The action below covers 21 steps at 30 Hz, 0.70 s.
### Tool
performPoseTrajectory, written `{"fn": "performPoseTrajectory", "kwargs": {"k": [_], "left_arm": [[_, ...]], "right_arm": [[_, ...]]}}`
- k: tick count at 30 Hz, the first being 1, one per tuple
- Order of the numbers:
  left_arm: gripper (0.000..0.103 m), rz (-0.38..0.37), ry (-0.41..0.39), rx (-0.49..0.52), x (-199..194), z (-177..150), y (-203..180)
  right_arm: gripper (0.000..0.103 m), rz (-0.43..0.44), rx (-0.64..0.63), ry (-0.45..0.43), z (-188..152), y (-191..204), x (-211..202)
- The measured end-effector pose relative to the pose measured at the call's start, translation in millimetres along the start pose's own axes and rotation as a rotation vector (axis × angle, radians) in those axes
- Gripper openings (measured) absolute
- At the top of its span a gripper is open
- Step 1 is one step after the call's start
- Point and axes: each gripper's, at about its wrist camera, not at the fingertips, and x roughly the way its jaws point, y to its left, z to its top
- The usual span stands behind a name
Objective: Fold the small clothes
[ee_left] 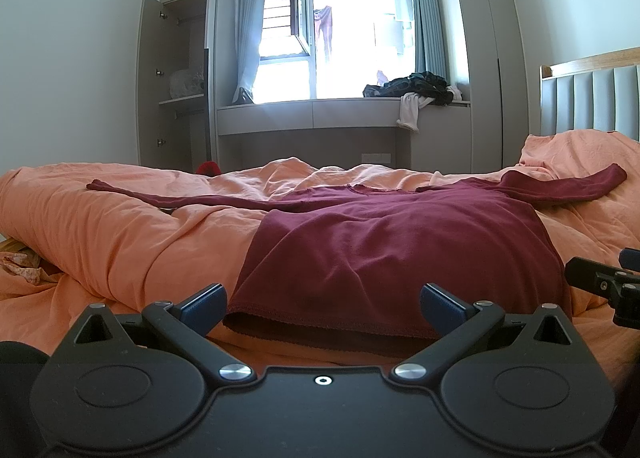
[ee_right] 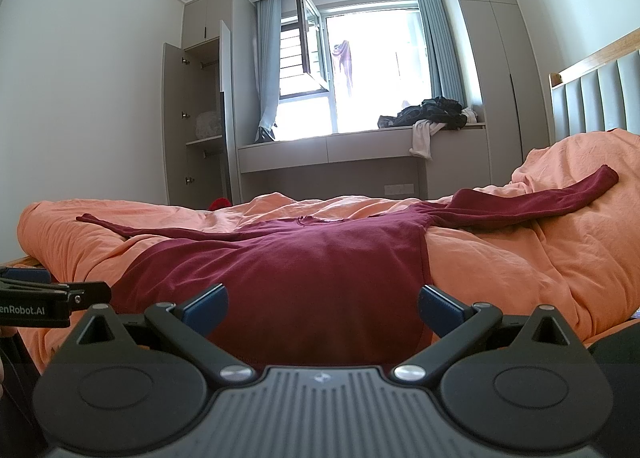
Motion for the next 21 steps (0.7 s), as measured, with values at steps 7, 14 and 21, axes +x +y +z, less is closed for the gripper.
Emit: {"fn": "performPoseTrajectory", "kwargs": {"k": [7, 14, 21], "left_arm": [[0.103, 0.000, 0.000, 0.000, -0.8, 0.1, 0.7], [0.103, 0.000, 0.000, 0.000, -0.9, 0.1, 1.0], [0.103, 0.000, -0.001, 0.000, 0.0, -0.2, -0.2]], "right_arm": [[0.103, 0.000, 0.000, 0.000, -0.1, 0.3, 0.2], [0.103, 0.000, 0.000, 0.000, -0.1, 0.6, 0.0], [0.103, 0.000, -0.001, 0.000, -0.2, 1.3, 0.0]]}}
